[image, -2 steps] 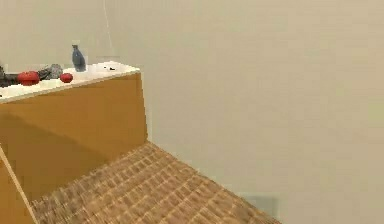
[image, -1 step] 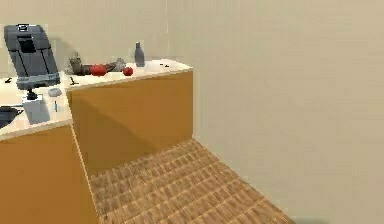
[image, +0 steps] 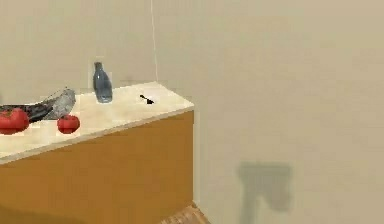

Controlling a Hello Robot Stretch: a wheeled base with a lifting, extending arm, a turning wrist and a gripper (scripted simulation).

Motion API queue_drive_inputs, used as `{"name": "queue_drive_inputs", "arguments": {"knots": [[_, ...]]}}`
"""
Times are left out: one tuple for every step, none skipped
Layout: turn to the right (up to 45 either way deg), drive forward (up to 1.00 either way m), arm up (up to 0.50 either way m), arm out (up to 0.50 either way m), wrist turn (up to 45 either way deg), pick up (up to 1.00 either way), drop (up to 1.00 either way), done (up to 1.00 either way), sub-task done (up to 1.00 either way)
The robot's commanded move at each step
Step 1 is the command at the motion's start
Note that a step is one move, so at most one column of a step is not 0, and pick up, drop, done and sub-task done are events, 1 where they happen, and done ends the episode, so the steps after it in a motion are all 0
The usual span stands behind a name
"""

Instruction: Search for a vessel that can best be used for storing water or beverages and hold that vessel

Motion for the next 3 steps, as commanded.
{"name": "queue_drive_inputs", "arguments": {"knots": [[-12.0, 0.0, 0.0, 0.0, 0.0, 0.0, 0.0, 0.0, 0.0], [0.0, 0.1, 0.0, 0.0, 0.0, 0.0, 0.0, 0.0, 0.0], [-45.0, 0.0, 0.0, 0.0, 0.0, 0.0, 0.0, 0.0, 0.0]]}}
